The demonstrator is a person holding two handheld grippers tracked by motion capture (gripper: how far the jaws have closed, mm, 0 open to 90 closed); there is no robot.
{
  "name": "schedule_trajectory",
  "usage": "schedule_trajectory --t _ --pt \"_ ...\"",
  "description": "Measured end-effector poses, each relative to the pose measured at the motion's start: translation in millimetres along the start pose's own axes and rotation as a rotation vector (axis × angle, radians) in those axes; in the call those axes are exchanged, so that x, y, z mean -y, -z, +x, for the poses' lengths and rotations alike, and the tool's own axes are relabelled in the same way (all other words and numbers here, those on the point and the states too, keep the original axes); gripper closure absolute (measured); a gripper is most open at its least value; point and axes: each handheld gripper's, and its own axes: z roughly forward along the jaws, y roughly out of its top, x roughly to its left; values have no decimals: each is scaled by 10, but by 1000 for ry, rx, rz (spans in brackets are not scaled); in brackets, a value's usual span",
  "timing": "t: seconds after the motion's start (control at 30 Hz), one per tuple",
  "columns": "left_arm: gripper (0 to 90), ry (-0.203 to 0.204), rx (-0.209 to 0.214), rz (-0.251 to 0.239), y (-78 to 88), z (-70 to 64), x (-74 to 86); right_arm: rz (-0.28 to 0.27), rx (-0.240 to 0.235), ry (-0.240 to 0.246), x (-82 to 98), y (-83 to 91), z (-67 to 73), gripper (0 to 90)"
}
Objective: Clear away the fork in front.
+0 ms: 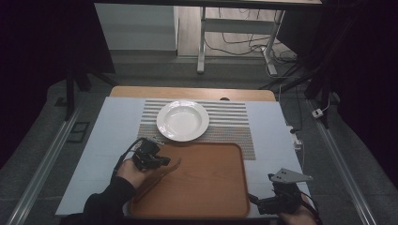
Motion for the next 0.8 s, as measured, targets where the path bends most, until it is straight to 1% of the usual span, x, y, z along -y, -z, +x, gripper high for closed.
schedule_trajectory --t 0.1,0.27,0.3,0.33,0.37,0.4,0.47,0.53,0.6,0.67,0.8 --pt "886 6 0 12 -48 25 -15 3 -2 1 -1 -2 -1 0" --pt "886 14 -18 49 -175 39 -37 6 -6 2 -2 -8 1 0" --pt "886 16 2 54 -199 15 -42 7 -8 1 -2 -9 0 0" --pt "887 0 19 55 -211 -31 -46 7 -9 0 -2 -9 -1 0" --pt "887 -16 28 54 -220 -97 -55 7 -9 -1 -2 -9 -2 0" --pt "887 -41 51 57 -222 -160 -67 9 -9 0 -3 -7 -4 0" --pt "887 -71 83 57 -240 -272 -83 6 -10 -3 -2 -8 -6 0" --pt "887 -89 82 67 -271 -341 -89 6 -12 -6 -1 -8 -7 0" --pt "887 -95 77 74 -286 -358 -88 7 -13 -3 0 -7 -7 0" --pt "887 -90 84 69 -287 -374 -83 6 -13 -6 -1 -7 -6 0" --pt "887 -106 106 84 -300 -423 -72 8 -16 -10 -2 -8 -14 0"
